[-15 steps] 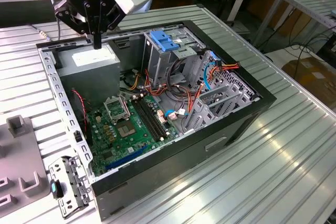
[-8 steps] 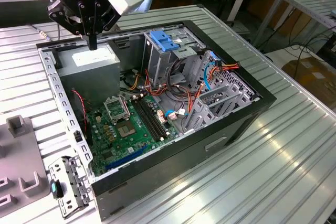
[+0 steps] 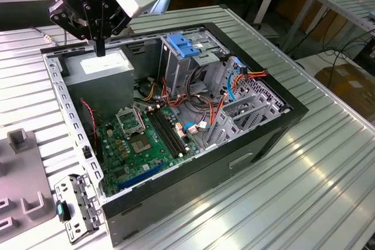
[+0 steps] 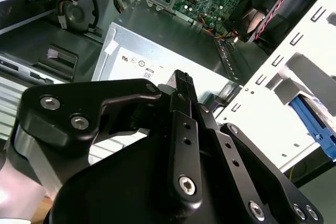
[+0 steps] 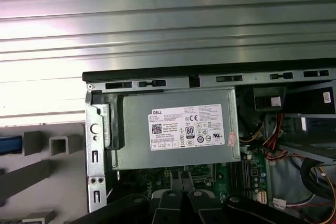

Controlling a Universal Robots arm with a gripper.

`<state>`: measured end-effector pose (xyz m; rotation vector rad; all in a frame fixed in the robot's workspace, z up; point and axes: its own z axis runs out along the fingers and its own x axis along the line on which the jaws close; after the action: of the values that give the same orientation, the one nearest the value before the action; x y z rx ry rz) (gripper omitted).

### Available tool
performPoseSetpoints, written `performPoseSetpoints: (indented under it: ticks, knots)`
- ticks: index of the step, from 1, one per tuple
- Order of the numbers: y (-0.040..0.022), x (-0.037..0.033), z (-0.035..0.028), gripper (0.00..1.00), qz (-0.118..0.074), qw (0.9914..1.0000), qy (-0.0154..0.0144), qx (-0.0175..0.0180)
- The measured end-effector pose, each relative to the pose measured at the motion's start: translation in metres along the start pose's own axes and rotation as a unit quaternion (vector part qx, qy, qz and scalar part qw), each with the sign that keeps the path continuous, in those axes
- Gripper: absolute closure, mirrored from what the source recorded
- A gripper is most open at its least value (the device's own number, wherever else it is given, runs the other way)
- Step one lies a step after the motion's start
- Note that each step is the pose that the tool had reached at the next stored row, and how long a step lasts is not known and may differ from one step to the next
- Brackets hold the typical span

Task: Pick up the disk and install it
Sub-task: 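Reach for the disk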

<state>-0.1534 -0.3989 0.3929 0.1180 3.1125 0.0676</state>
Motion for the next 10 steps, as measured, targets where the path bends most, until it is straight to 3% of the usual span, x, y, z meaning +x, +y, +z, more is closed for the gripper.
performPoseSetpoints:
  ticks: [10]
  knots:
    - [-0.0007,0.0088,0.0002,0.89,0.0,1.0,0.0,0.0]
